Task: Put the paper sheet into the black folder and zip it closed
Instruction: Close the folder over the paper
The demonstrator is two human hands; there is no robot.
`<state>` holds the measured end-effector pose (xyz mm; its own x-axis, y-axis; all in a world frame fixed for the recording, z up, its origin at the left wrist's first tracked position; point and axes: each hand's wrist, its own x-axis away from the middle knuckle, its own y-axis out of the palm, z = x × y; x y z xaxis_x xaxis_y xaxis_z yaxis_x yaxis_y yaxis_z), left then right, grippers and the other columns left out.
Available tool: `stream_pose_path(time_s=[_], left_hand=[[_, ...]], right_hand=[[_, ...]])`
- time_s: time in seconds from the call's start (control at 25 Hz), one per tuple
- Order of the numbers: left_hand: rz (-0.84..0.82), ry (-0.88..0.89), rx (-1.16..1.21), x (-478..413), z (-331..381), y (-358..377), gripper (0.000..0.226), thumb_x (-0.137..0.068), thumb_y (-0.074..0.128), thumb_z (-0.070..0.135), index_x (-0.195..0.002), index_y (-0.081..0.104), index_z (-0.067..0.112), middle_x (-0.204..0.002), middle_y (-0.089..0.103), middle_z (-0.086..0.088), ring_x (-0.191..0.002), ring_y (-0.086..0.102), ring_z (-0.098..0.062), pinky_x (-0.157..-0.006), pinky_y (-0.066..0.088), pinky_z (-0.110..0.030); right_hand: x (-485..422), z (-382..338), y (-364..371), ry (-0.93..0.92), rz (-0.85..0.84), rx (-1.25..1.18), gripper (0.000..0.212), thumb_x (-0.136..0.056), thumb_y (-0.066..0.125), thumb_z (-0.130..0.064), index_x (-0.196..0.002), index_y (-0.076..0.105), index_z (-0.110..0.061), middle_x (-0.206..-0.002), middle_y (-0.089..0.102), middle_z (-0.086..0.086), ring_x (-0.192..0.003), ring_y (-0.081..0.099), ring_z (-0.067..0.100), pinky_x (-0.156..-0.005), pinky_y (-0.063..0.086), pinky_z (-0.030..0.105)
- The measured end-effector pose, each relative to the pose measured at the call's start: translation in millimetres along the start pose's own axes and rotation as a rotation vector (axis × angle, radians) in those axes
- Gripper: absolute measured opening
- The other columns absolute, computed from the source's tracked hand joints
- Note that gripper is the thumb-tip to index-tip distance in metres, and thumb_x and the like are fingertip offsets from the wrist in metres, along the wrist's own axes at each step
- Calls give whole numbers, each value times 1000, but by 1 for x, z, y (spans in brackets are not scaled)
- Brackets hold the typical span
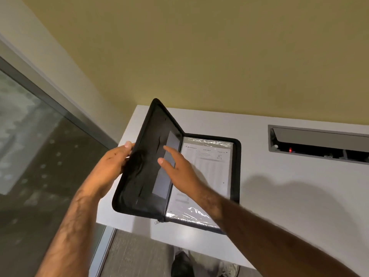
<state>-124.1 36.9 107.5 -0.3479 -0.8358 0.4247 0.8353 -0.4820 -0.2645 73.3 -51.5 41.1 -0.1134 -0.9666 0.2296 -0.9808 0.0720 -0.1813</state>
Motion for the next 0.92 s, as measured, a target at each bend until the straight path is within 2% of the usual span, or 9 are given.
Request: stream_pose_path(time_s=[0.12,0.24,0.32,0.4,0.48,0.68,0.76,0.88,0.92], left_hand=[[-136,92,-122,16,10,42,39,-104,54,32,-143,54,35,-139,64,10,-129,61,-14,-114,42,-47],[-87,179,-273,29,16,89,58,-103,47,8,-153,39,37,-151,48,20,-139,45,2,-121,34,-36],[-84,201,-303,37,18,123,64,-101,43,1,-155,35,34,-155,44,19,-141,40,6,-122,30,-30],[-87,223,-319,38,16,154,63,-101,42,2,-155,35,32,-154,47,14,-140,43,1,-120,33,-30],[-99,223,-310,34,11,178,56,-103,45,11,-154,38,32,-151,51,12,-137,48,-4,-117,39,-32],[-111,134,-341,25,-37,203,55,-104,51,35,-156,33,30,-157,42,8,-141,44,-12,-110,35,-23],[-76,63,-400,21,-67,194,59,-104,51,31,-158,28,28,-157,43,4,-136,47,-15,-103,38,-23],[-62,-47,-509,14,-113,172,64,-102,54,17,-159,25,18,-160,40,-3,-141,45,-23,-115,37,-36],[-65,-75,-548,13,-127,164,64,-101,53,10,-158,25,15,-160,39,-6,-143,43,-25,-118,34,-38]], right_hand=[[15,-14,-10,49,18,-233,55,-98,53,-49,-149,39,-35,-157,40,-6,-143,37,11,-116,32,33],[33,-15,-29,74,40,-355,54,-99,51,-48,-149,41,-31,-153,44,-6,-133,43,2,-101,35,15],[42,-12,-41,77,72,-394,52,-100,50,-44,-149,42,-27,-150,48,-4,-128,47,2,-98,39,13],[50,-6,-52,106,119,-452,50,-101,52,-40,-148,43,-25,-145,52,-2,-128,52,9,-105,46,27],[58,5,-65,158,162,-511,48,-101,54,-32,-147,43,-23,-141,54,-3,-124,57,11,-100,52,32],[74,46,-90,207,322,-445,43,-98,56,-11,-140,52,-22,-129,65,0,-113,65,14,-87,58,25],[80,68,-96,272,411,-333,40,-97,59,-14,-136,54,-23,-125,66,-3,-108,66,13,-82,59,22],[89,106,-99,371,479,-168,33,-95,61,-20,-127,56,-27,-113,64,-13,-96,66,10,-63,54,9],[93,119,-99,410,496,-106,31,-95,62,-20,-125,56,-27,-112,63,-14,-95,63,10,-66,55,12]])
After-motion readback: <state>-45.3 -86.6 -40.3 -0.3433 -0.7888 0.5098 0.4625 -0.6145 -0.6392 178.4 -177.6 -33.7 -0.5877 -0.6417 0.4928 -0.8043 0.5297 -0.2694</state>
